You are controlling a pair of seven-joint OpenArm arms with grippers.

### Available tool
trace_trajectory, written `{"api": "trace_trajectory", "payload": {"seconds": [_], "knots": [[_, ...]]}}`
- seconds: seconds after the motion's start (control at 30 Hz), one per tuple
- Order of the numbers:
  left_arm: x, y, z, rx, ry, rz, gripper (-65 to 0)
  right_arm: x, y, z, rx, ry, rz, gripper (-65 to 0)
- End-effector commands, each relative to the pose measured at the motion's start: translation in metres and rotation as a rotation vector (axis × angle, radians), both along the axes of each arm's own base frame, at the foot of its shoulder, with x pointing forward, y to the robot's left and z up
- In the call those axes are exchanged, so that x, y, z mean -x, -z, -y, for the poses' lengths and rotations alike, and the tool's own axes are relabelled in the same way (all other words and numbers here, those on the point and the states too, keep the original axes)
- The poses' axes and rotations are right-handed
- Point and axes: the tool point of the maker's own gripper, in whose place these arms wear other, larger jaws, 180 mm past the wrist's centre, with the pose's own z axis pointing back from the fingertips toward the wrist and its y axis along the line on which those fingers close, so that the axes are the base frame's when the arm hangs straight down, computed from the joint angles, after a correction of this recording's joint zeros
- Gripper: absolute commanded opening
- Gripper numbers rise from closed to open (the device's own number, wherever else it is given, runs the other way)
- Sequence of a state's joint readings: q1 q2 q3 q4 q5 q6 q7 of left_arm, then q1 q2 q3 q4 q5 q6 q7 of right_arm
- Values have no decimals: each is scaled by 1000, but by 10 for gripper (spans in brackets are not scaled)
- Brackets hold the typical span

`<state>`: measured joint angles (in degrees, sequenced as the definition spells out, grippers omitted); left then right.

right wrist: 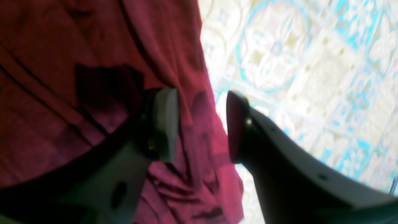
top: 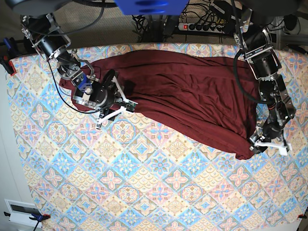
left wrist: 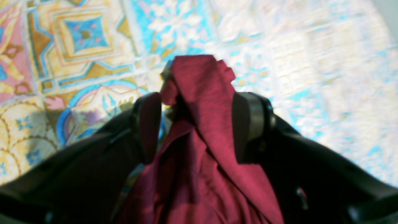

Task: Layout the t-shirt on the table in an organized manner, then fold the t-shirt properly
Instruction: 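Grasp the shirt's side edges with both grippers and pull outward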

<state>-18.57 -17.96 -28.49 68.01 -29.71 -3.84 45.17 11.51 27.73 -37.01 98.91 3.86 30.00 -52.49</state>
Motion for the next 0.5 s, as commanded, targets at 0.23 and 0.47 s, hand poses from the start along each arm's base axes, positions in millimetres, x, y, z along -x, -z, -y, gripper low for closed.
{"api": "trace_trajectory", "payload": {"seconds": [0.23,0.47], "knots": [[1,-20,-18,41,-40,40,-299,-10,11,11,16,15,-16,-472],[10,-10,-19,38,-42,17,-299,-22,-4,16,-9,46,26,-640]]}}
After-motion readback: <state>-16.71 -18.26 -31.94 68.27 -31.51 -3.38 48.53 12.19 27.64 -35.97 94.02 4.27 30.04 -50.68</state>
